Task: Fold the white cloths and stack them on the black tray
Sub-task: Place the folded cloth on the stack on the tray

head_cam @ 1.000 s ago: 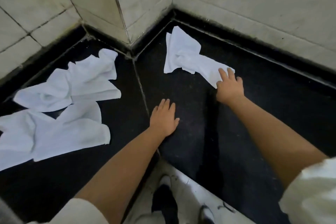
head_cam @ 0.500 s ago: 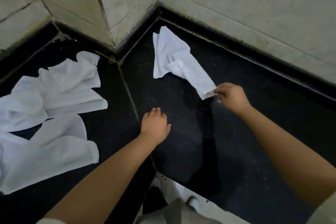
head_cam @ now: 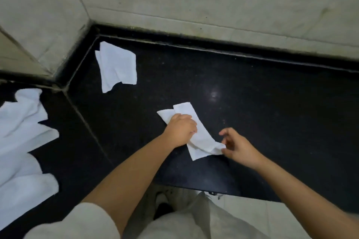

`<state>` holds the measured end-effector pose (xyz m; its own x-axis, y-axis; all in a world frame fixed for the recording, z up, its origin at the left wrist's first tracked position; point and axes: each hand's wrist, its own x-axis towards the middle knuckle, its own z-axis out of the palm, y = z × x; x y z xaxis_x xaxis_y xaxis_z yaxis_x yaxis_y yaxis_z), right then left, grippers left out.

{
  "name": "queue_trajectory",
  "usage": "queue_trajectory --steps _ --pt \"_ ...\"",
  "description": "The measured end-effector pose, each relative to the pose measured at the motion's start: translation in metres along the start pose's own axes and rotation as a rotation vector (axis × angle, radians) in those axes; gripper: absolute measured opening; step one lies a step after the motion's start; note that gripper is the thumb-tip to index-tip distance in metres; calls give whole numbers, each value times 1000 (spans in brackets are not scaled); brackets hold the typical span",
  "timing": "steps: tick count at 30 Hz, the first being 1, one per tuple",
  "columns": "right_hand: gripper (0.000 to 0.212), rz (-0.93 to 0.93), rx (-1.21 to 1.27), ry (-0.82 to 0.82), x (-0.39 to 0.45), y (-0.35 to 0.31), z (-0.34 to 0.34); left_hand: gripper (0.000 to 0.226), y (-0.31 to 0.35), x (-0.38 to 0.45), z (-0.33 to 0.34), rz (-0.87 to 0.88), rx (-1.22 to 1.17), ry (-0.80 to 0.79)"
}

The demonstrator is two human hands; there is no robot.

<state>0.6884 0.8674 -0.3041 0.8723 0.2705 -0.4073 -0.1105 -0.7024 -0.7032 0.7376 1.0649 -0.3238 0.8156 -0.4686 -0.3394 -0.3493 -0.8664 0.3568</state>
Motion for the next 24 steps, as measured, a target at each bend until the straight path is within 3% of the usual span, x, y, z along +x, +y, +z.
queue_trajectory --steps 5,8,11,17,22,24 --pt "19 159 158 96 -41 50 -8 37 36 5 24 40 -67 -135" --pt "13 194 66 95 -55 63 -6 39 43 2 27 53 -69 -208" --pt "30 184 -18 97 -57 64 3 32 46 -1 27 -24 -60 -198" --pt "64 245 289 227 -34 40 -4 29 57 -4 17 -74 -121 -202" --pt "18 79 302 227 -30 24 -34 25 54 -2 -15 -57 -59 -234" --pt "16 16 317 290 -31 19 -55 22 48 -1 -27 -73 -42 -189"
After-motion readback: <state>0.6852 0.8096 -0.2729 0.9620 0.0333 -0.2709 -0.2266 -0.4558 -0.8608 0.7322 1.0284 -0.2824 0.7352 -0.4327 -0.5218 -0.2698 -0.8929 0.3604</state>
